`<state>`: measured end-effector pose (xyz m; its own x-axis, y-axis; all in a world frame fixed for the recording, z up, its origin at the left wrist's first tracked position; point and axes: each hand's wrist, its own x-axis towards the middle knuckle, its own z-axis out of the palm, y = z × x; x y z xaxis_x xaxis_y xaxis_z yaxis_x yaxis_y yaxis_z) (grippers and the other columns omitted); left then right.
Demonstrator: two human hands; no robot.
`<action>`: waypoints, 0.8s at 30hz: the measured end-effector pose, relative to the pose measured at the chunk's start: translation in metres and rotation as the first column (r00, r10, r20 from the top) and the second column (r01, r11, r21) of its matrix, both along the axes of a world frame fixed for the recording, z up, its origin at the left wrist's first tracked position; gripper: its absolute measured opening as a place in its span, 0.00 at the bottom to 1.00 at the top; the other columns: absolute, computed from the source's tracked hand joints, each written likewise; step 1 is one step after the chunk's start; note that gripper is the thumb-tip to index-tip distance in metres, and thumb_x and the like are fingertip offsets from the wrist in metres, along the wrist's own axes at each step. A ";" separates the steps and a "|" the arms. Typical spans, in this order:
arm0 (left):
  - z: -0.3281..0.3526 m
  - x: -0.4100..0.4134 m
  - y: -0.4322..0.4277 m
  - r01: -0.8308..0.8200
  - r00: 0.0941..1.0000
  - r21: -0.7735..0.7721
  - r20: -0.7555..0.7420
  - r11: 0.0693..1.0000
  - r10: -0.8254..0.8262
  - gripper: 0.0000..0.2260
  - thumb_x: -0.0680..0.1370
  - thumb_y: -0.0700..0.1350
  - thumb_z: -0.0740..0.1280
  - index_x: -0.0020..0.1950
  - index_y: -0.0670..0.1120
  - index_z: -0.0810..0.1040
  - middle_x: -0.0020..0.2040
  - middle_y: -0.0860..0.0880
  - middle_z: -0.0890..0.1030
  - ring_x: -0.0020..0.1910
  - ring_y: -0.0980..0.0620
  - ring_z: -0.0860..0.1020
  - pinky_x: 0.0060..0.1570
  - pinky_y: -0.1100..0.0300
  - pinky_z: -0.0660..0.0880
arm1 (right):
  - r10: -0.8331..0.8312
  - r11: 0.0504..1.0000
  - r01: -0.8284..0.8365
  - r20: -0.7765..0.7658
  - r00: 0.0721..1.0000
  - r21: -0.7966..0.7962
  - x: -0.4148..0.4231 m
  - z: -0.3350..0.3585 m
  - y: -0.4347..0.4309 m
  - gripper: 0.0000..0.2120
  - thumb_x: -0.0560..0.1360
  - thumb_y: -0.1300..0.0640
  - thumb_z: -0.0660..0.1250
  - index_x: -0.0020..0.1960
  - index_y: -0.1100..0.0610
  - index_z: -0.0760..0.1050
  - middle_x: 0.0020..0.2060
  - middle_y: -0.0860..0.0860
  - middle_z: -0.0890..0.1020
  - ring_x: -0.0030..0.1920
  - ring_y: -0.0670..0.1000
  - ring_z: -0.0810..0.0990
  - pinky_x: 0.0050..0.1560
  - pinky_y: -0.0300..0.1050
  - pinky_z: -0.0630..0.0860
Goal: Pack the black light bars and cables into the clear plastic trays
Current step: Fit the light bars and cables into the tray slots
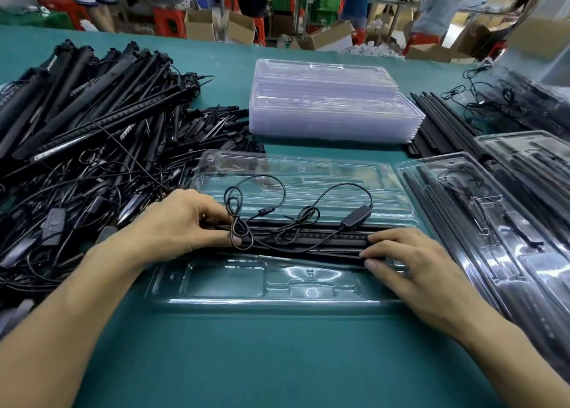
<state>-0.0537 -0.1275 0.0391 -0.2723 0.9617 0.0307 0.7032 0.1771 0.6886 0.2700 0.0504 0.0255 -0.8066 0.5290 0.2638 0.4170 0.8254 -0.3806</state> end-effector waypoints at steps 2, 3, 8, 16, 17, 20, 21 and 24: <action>-0.001 0.001 -0.001 -0.010 1.000 -0.030 -0.018 1.000 0.009 0.16 0.61 0.70 0.72 0.44 0.66 0.84 0.41 0.61 0.83 0.40 0.59 0.80 0.46 0.49 0.80 | -0.009 0.998 0.009 0.010 1.000 0.059 0.000 0.001 -0.005 0.10 0.75 0.47 0.65 0.50 0.46 0.84 0.52 0.43 0.82 0.56 0.47 0.78 0.58 0.49 0.74; -0.001 0.002 -0.001 -0.020 0.999 -0.041 -0.039 0.999 0.018 0.16 0.61 0.71 0.71 0.44 0.67 0.83 0.41 0.62 0.82 0.41 0.60 0.80 0.46 0.50 0.79 | -0.019 0.998 0.018 0.018 1.000 0.065 0.001 0.002 -0.006 0.10 0.76 0.47 0.64 0.51 0.46 0.83 0.52 0.42 0.82 0.56 0.47 0.78 0.57 0.48 0.74; 0.001 0.005 0.001 -0.052 0.996 -0.065 -0.079 0.997 0.047 0.14 0.58 0.74 0.69 0.38 0.70 0.81 0.38 0.65 0.81 0.38 0.62 0.78 0.44 0.53 0.78 | -0.084 0.996 0.082 0.045 0.995 0.042 0.005 0.002 -0.009 0.08 0.77 0.51 0.67 0.54 0.45 0.83 0.54 0.41 0.81 0.58 0.46 0.77 0.57 0.40 0.71; -0.001 0.003 -0.001 -0.058 0.998 -0.075 -0.034 0.996 0.055 0.17 0.59 0.76 0.71 0.40 0.68 0.82 0.39 0.64 0.81 0.40 0.60 0.79 0.45 0.52 0.78 | -0.026 0.999 0.023 -0.069 0.997 -0.043 0.000 -0.002 -0.010 0.12 0.75 0.58 0.70 0.56 0.46 0.83 0.46 0.43 0.77 0.48 0.47 0.77 0.50 0.44 0.73; -0.002 0.002 -0.001 -0.055 0.998 -0.073 -0.031 0.996 0.052 0.19 0.59 0.77 0.70 0.41 0.68 0.82 0.39 0.64 0.81 0.39 0.61 0.78 0.45 0.53 0.77 | -0.019 0.997 0.011 -0.104 0.994 -0.078 0.000 -0.003 -0.010 0.13 0.75 0.60 0.70 0.55 0.45 0.83 0.44 0.43 0.78 0.46 0.47 0.78 0.47 0.46 0.75; -0.005 0.001 0.000 -0.061 0.998 -0.068 -0.010 0.996 0.060 0.21 0.57 0.77 0.68 0.43 0.67 0.82 0.37 0.66 0.78 0.37 0.64 0.75 0.44 0.54 0.75 | 0.000 0.996 -0.012 -0.136 0.991 -0.092 -0.001 -0.005 -0.009 0.10 0.75 0.58 0.70 0.51 0.46 0.84 0.41 0.42 0.78 0.42 0.46 0.78 0.41 0.48 0.76; -0.006 0.001 0.000 -0.062 0.998 -0.066 0.010 0.996 0.063 0.22 0.57 0.77 0.69 0.43 0.67 0.82 0.37 0.66 0.78 0.37 0.64 0.75 0.44 0.54 0.75 | 0.003 0.997 -0.012 -0.116 0.993 -0.077 -0.002 -0.005 -0.007 0.09 0.75 0.57 0.70 0.51 0.46 0.84 0.40 0.43 0.77 0.40 0.46 0.78 0.39 0.48 0.75; -0.007 0.002 0.002 -0.062 0.997 -0.062 0.052 0.996 0.066 0.24 0.56 0.77 0.71 0.43 0.64 0.84 0.38 0.64 0.80 0.39 0.61 0.77 0.46 0.50 0.77 | 0.012 0.997 -0.016 -0.053 0.999 -0.073 -0.005 -0.002 -0.003 0.09 0.75 0.57 0.70 0.50 0.45 0.84 0.40 0.41 0.76 0.41 0.46 0.77 0.40 0.46 0.73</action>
<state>-0.0518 -0.1255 0.0319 -0.3330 0.9419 -0.0432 0.6514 0.2629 0.7117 0.2647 0.0478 0.0234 -0.8004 0.5370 0.2664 0.3832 0.8001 -0.4614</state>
